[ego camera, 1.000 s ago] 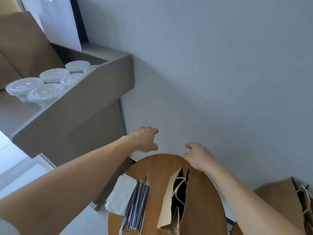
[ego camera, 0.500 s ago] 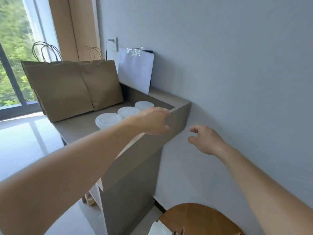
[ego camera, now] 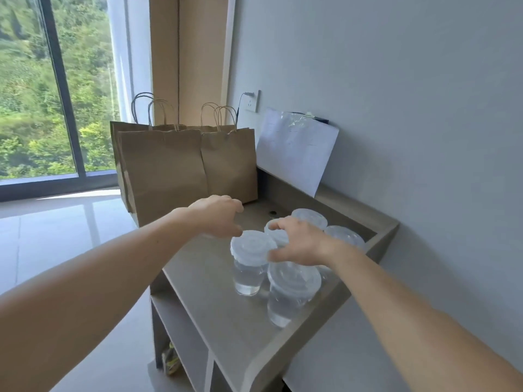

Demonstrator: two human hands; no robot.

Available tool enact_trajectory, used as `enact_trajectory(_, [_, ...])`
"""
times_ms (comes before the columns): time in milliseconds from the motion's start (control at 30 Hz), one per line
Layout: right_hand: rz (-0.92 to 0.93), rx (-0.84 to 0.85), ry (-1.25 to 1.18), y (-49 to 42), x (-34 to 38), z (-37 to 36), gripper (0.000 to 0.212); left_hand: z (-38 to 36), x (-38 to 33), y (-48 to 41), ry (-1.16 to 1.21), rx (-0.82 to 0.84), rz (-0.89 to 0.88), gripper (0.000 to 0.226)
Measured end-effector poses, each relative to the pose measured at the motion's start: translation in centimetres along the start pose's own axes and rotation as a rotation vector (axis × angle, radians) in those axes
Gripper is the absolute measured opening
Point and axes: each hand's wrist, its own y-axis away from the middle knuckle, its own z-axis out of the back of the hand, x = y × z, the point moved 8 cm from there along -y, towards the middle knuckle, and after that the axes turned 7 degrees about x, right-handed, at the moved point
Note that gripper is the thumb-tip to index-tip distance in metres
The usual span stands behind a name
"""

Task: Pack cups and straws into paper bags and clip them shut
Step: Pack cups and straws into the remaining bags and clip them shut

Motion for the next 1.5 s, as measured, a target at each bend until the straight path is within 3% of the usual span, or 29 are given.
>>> enact_trajectory(167, [0.007,0.179,0.166,-3.8,2.9,-2.4,0.102,-0.3,3.5,-0.3,0.022,0.008,0.021,0.058])
enact_trajectory(333, [-0.005,0.272,0.202,-5.4,2.8,-3.2,0.109,-0.3,5.3,-0.7,0.026,0.01,0.043,0.058])
enact_trajectory(533, [0.043,0.174,0.251,-6.5,3.0,-3.7,0.101,-0.9,5.5,-0.8,0.022,0.027,0.058,0.059])
enact_trajectory(633, [0.051,0.139,0.129,-6.0,3.0,-2.5,0.098,-0.2,5.3,-0.7,0.01,0.006,0.051,0.052])
enact_trajectory(800, [0.084,-0.087,-0.096,-2.0,2.4,4.9,0.093,2.3,3.4,-0.7,0.002,-0.057,0.026,0.05])
enact_trajectory(1100, [-0.099,-0.366,-0.132,11.7,-5.3,12.8,0.095,4.3,-11.5,-2.3,-0.015,-0.118,-0.235,0.054])
enact_trajectory(1267, [-0.276,-0.402,-0.188,20.8,-13.1,11.3,0.094,1.8,-23.2,-1.9,-0.03,-0.082,-0.399,0.04])
enact_trajectory(1500, [-0.498,-0.383,-0.233,32.3,-24.1,5.2,0.095,-7.3,-39.2,0.9,-0.02,0.089,-0.571,0.059])
